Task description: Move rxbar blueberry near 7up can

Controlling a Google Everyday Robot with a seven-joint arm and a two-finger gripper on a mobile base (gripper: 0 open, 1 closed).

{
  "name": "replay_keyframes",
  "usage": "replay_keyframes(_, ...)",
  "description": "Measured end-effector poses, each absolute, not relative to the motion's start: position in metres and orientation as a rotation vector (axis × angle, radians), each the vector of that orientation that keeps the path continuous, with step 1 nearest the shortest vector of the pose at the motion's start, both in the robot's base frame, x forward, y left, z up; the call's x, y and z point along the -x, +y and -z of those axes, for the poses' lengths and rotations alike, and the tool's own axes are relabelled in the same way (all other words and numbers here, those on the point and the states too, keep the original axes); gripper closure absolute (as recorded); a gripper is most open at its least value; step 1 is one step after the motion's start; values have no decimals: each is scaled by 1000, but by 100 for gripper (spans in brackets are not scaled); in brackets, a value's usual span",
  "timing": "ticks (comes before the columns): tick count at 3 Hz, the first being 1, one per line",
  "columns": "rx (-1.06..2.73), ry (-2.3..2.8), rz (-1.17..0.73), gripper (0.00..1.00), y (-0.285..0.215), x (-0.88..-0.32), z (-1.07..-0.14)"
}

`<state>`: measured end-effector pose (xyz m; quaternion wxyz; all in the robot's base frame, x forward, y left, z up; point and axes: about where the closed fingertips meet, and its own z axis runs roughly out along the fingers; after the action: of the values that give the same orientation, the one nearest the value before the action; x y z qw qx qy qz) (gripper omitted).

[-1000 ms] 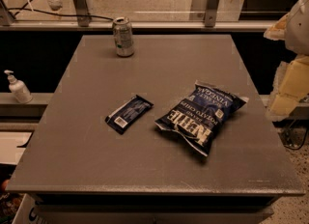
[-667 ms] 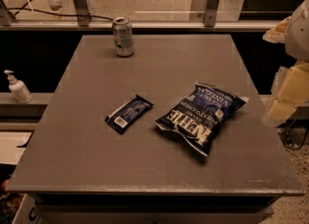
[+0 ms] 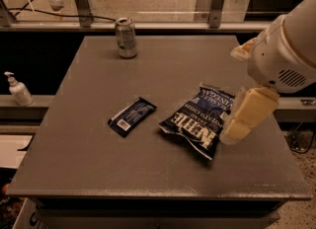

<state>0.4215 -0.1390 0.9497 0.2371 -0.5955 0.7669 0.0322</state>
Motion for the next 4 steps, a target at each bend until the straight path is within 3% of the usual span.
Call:
replay_keyframes(3,1572,2041,-361,0,-29,-467,-890)
replay_keyframes(4,1572,2041,-361,0,-29,-467,-890)
